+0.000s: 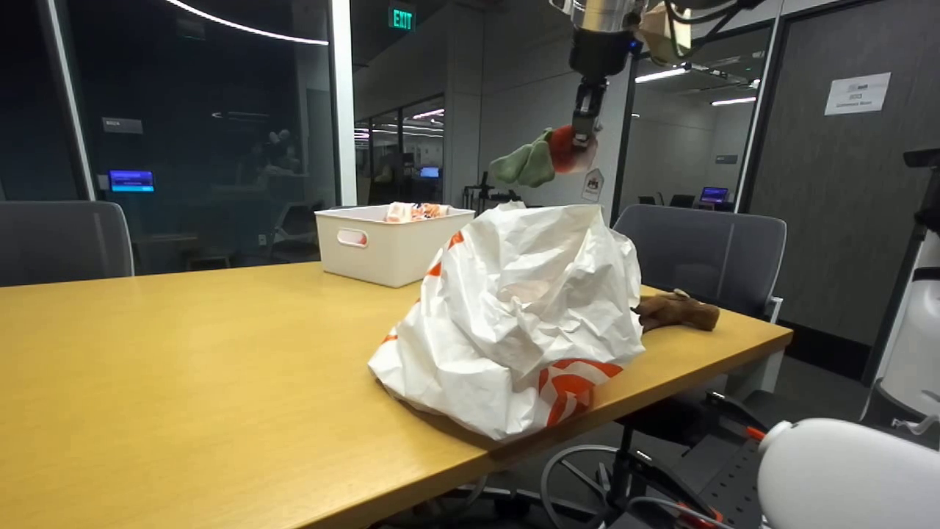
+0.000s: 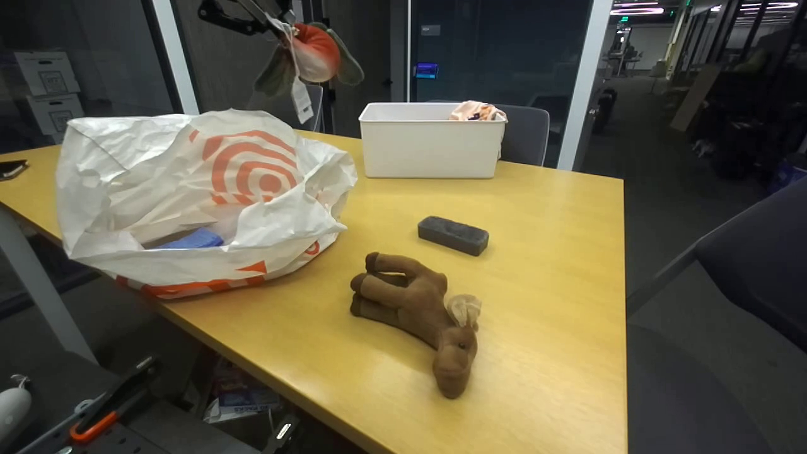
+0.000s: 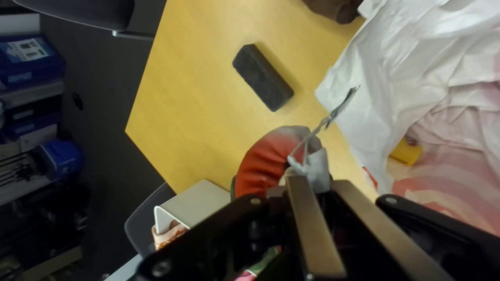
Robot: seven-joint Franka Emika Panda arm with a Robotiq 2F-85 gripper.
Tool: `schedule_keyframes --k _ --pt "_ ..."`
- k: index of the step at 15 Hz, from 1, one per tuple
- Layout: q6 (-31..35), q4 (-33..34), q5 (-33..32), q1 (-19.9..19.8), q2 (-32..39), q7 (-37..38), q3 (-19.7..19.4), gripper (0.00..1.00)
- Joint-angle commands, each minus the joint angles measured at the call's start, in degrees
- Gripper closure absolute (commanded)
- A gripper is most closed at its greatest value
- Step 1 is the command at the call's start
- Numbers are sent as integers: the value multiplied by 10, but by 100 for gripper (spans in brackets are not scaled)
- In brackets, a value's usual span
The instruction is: Remove the moose, eraser and radish from the plastic bag and put them on the table.
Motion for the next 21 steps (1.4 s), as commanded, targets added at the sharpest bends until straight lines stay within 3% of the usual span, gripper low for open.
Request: schedule_keyframes --k 1,5,6,7,9,15,21 --pt "73 38 -87 -77 67 119 34 98" --pt "54 87 -208 -133 129 269 56 98" --pt "45 94 -242 -139 139 309 59 68" --pt "30 103 -263 -137 150 338 58 66" --pt "12 113 -272 -116 169 355 43 51" --pt "26 124 -251 -78 180 323 12 4" --pt "58 33 -29 -10 97 100 -44 0"
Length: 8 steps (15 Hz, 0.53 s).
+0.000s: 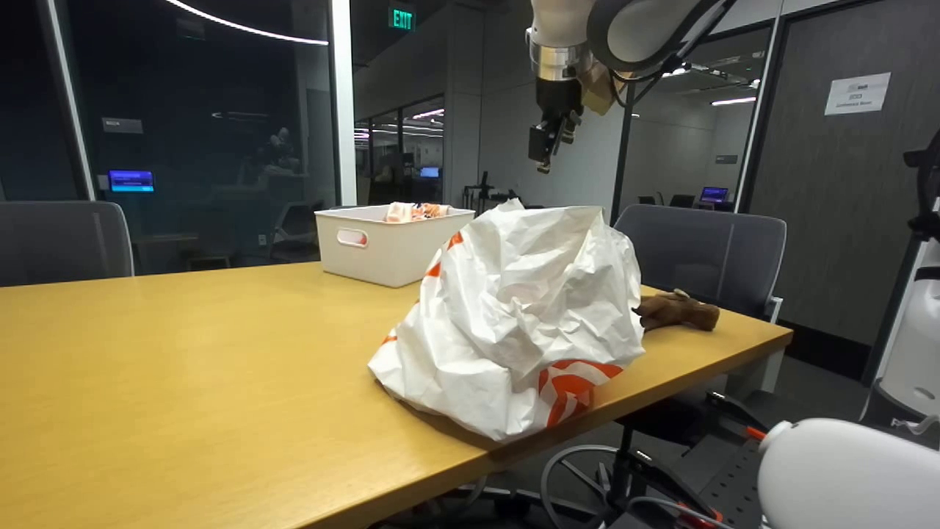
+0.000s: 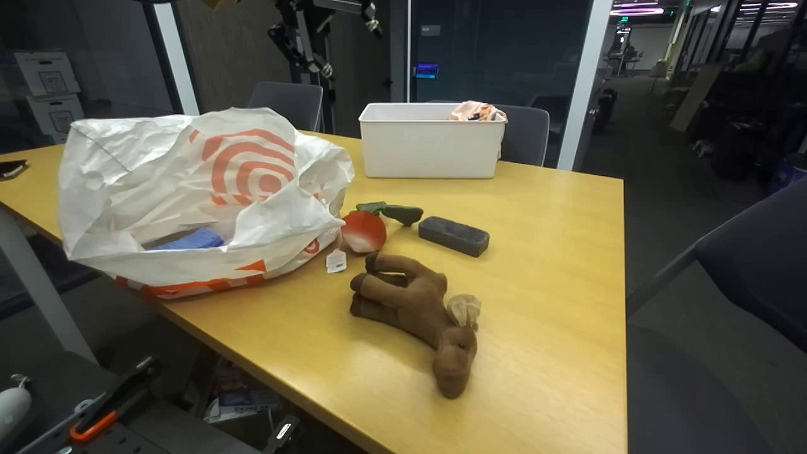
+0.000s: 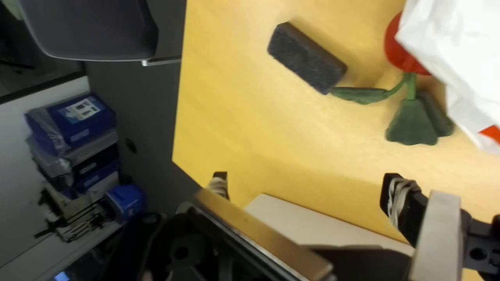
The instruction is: Remove the moose, eraser and radish from the plastic bag and put them on the table.
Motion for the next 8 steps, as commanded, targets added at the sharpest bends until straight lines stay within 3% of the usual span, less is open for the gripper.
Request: schedule_keyframes --k 1,5,8 --pt "17 -86 123 42 -93 -144 -34 0" --pt "-3 -195 261 93 -204 -279 -47 0" --pt "-25 -236 341 143 -248 -359 -58 0"
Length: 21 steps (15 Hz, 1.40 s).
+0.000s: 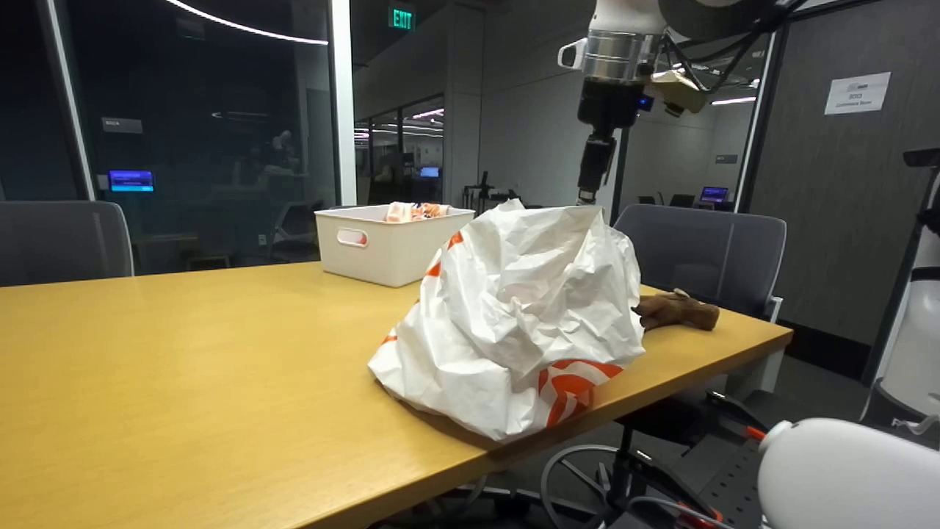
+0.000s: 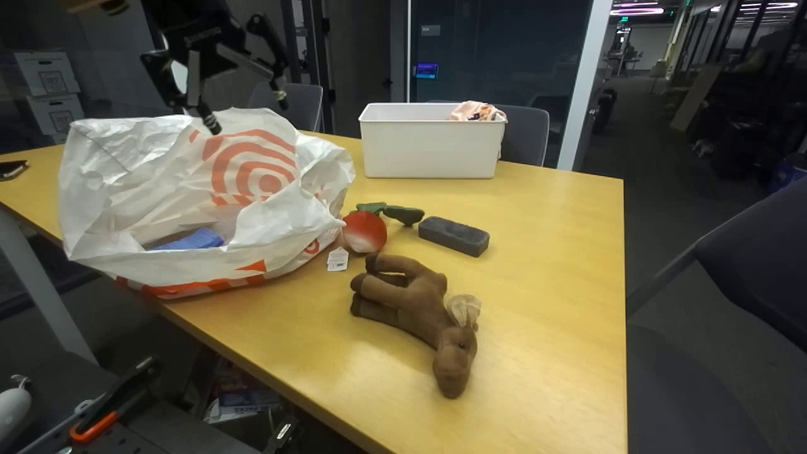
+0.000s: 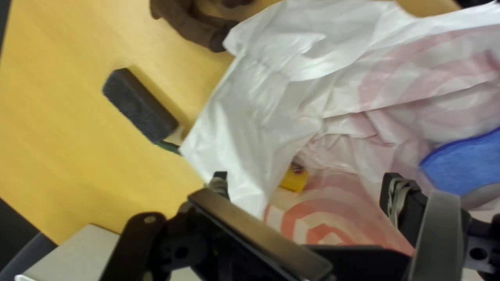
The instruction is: Remove the moose, eraser and radish from the plastic bag and put them on the table.
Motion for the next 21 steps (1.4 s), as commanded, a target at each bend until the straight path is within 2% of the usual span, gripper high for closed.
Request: schedule_keyframes --k 1,2,5,12,16,20,21 --pt "-25 -21 83 61 -51 -104 -26 0" --pt "-9 -31 55 24 -37 -55 3 0" --pt "-19 -27 78 47 -48 -87 -8 0" --pt "-20 -27 79 47 -47 -95 -11 0" --pt "-3 -29 71 48 -23 -153 -35 0" --pt "10 -30 83 57 2 -245 -79 0" --pt "-11 -30 77 45 -9 -202 -50 0"
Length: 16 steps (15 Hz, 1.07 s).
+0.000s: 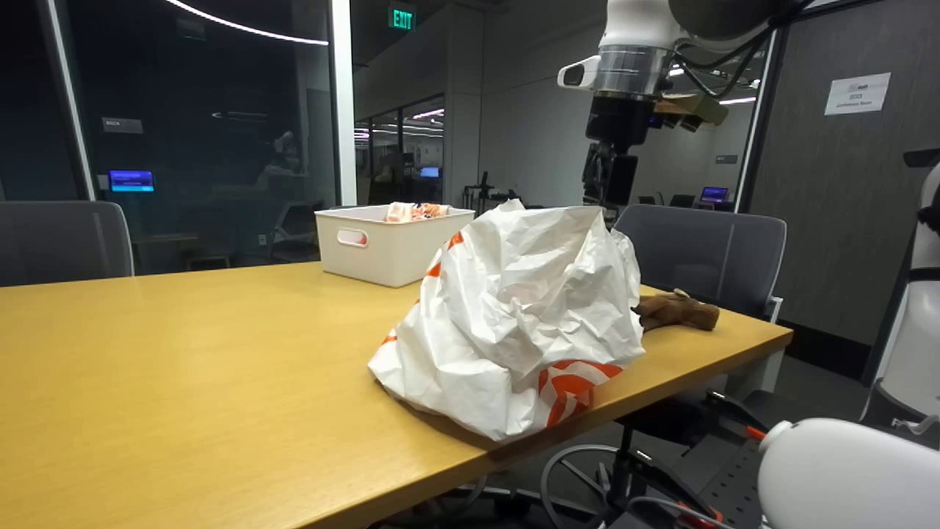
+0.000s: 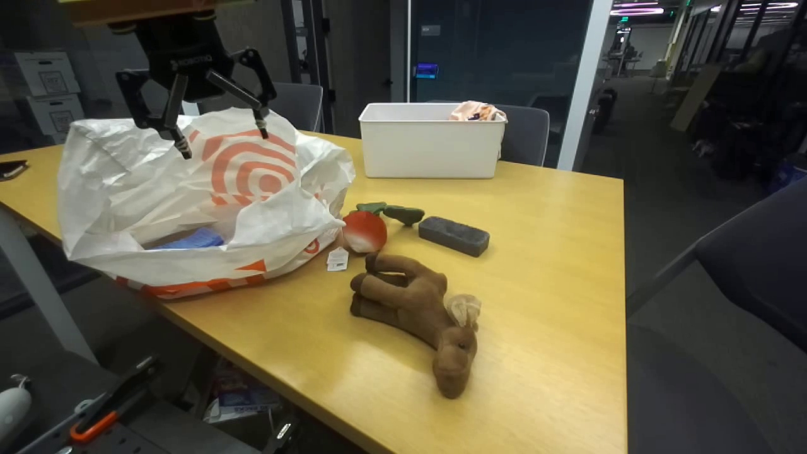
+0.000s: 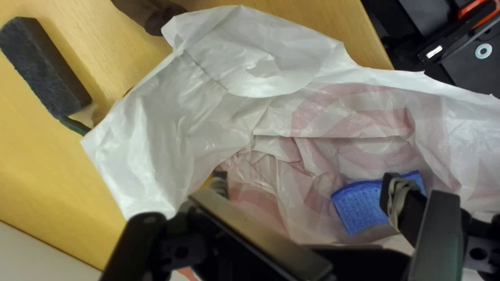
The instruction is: Remove the moose, eraser and radish from the plastic bag and put them on the table.
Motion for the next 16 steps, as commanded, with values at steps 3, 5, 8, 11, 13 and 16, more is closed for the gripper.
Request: schedule_keyframes --k 3,5,8,11,13,16 --pt "9 1 9 -10 12 -36 -6 0" --pt "10 1 9 -9 13 -38 -7 0" --pt "10 1 9 -8 13 -38 -7 0" --pt "26 24 7 -3 48 -74 -21 0" --pt "35 46 24 15 91 -114 -28 0" --pt "34 92 49 35 170 -155 -3 0"
